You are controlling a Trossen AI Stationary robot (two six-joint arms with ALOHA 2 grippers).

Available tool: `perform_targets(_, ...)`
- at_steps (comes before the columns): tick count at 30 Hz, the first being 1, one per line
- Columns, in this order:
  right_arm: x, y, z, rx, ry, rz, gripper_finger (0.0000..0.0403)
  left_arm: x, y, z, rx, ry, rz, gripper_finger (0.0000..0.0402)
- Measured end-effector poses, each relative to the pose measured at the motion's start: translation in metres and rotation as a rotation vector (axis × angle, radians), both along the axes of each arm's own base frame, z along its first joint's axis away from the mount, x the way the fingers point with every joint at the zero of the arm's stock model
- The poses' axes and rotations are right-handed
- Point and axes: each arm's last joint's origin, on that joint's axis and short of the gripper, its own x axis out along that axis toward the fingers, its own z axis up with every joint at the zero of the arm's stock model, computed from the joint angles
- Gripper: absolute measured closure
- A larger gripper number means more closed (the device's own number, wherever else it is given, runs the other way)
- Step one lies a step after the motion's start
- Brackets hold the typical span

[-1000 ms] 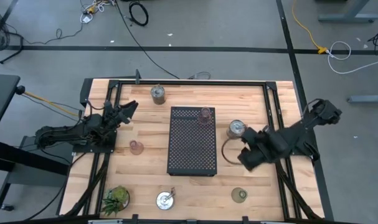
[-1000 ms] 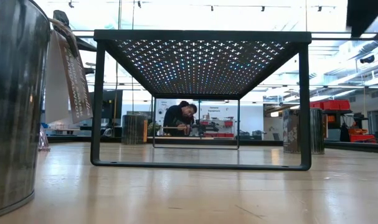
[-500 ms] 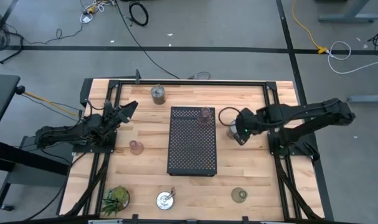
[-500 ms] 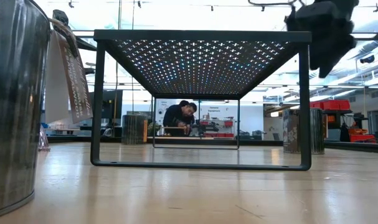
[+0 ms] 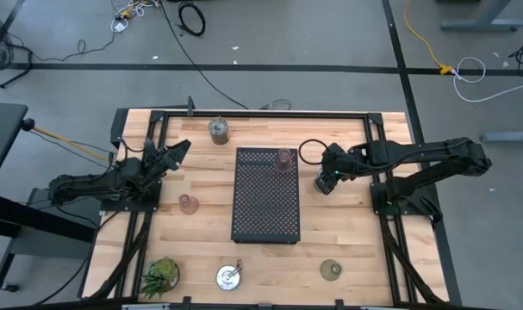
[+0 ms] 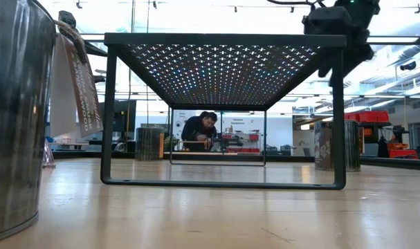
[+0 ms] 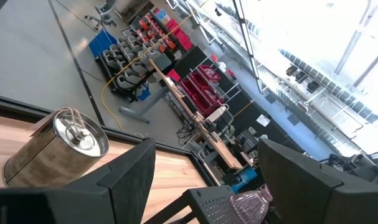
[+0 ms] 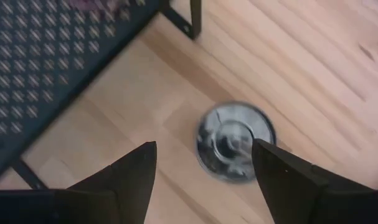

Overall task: Pick & Place candle stick holders
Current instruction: Put the middle right silver scented candle on the shelf

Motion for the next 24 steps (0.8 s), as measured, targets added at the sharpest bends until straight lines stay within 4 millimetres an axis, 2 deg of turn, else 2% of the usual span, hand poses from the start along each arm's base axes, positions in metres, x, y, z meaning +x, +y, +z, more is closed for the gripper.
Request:
perform_targets(9, 0.011, 0.0, 0.005, -0.012, -0.113, 0.025, 0.0135, 0.0, 0.0, 0.0, 0.002, 0.0, -0.011, 0.0115)
perform_targets(13, 0.005, -0.001, 0.002, 0.006, -0.054, 0.007, 0.0101, 0.0, 0.0, 0.0, 0.002, 0.001, -0.011, 0.0115)
perform_targets(17, -0.007, -0.005, -0.003, -0.085, 0.074, -0.071, 0.0066, 0.0, 0.0, 0.0, 0.002, 0.0, -0.011, 0.0115)
perform_targets(24, -0.011, -0.007, -0.004, -0.074, 0.101, -0.148, 0.0012, 0.0, 0.0, 0.0, 0.002, 0.001, -0.011, 0.0115)
